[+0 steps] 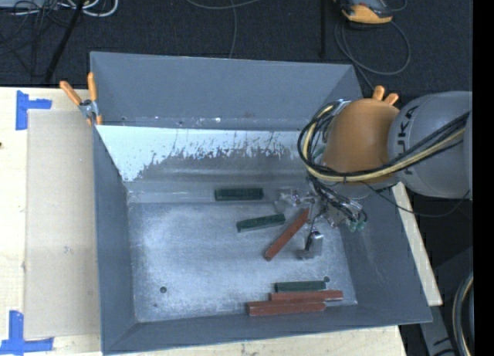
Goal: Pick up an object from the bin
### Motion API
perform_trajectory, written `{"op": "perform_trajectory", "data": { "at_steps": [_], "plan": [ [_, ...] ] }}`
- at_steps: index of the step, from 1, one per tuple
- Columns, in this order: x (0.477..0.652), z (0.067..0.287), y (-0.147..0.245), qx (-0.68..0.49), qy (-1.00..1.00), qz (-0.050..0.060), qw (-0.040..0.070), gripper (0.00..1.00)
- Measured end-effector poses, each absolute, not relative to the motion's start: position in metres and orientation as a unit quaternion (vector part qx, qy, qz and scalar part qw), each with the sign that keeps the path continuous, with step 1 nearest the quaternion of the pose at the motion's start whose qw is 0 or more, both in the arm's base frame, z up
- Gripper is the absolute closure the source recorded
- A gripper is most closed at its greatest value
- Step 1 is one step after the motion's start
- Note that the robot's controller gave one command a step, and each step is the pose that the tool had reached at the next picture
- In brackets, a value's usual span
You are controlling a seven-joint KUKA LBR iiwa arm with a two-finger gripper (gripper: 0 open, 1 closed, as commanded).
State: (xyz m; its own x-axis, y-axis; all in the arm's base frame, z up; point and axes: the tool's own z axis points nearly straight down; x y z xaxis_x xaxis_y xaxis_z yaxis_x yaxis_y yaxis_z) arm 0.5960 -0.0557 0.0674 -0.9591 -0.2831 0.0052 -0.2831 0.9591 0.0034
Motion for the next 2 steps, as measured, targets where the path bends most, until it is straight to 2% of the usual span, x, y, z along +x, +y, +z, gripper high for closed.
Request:
{"op": "perform_trajectory", "data": {
  "at_steps": [1,2],
  "plan": [
    [0.582,0.0692,-0.0106,0.368,-0.93,-0.001,0.001,0.0],
    [0.5825,0.0697,-0.0114,0.367,-0.93,-0.001,0.001,1.0]
  ]
}}
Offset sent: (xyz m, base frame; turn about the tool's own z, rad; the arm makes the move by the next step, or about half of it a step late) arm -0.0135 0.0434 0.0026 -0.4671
